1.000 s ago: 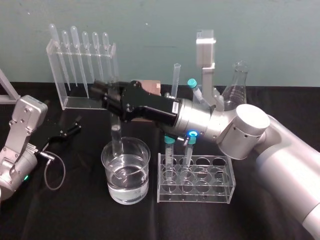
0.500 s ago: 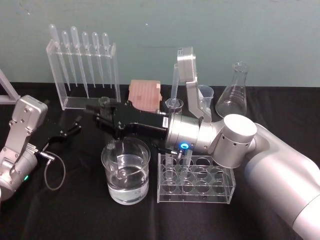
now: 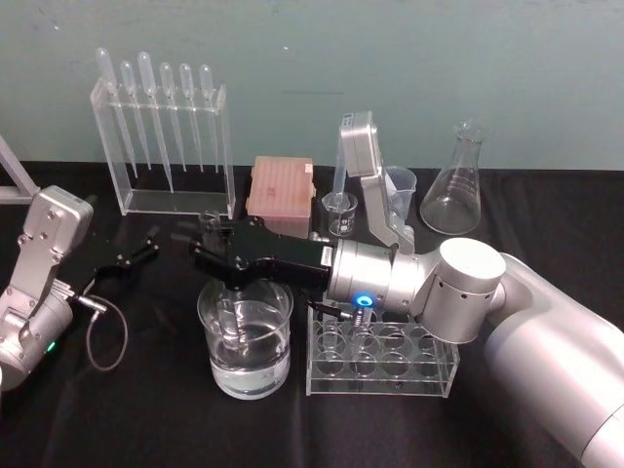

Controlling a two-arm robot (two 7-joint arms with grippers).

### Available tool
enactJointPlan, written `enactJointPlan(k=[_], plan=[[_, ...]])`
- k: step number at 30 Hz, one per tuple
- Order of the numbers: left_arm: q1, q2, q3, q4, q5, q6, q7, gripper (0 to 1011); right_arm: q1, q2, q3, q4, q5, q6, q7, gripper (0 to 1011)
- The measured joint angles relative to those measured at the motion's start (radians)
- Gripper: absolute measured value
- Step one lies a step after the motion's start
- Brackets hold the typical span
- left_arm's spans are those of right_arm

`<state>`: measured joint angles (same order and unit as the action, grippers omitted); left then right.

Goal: Hold the test tube with one hand and immerse one end into the beaker, then return it to the test tube rack.

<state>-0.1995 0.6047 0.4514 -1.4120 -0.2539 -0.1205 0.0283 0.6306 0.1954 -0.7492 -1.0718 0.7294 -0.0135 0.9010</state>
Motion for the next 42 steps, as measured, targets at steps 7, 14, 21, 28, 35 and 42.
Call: enactJointPlan(k=[7, 14, 21, 28, 35, 42], plan=[[0.0, 0.0, 0.0, 0.0, 0.0, 0.0, 0.0, 1000, -0.008, 0.008, -0.001, -0.005, -0.006, 0.012, -0.011, 194], [0.0, 0.0, 0.0, 0.0, 0.0, 0.0, 0.0, 1000, -0.016, 0.012, 0.0, -0.008, -0.006, 0.017, -0.015, 194], [0.0, 0.0, 0.0, 0.0, 0.0, 0.0, 0.0, 1000, -0.022, 0.01, 0.004, -0.011, -0.002, 0.019, -0.02, 194], [0.0, 0.0, 0.0, 0.0, 0.0, 0.0, 0.0, 1000, -0.023, 0.011, 0.005, -0.013, -0.001, 0.02, -0.021, 192], [0.0, 0.0, 0.0, 0.0, 0.0, 0.0, 0.0, 1000, -0.022, 0.011, 0.005, -0.012, -0.001, 0.02, -0.021, 194], [0.0, 0.0, 0.0, 0.0, 0.0, 0.0, 0.0, 1000, -0.022, 0.011, 0.004, -0.011, -0.001, 0.02, -0.021, 194]])
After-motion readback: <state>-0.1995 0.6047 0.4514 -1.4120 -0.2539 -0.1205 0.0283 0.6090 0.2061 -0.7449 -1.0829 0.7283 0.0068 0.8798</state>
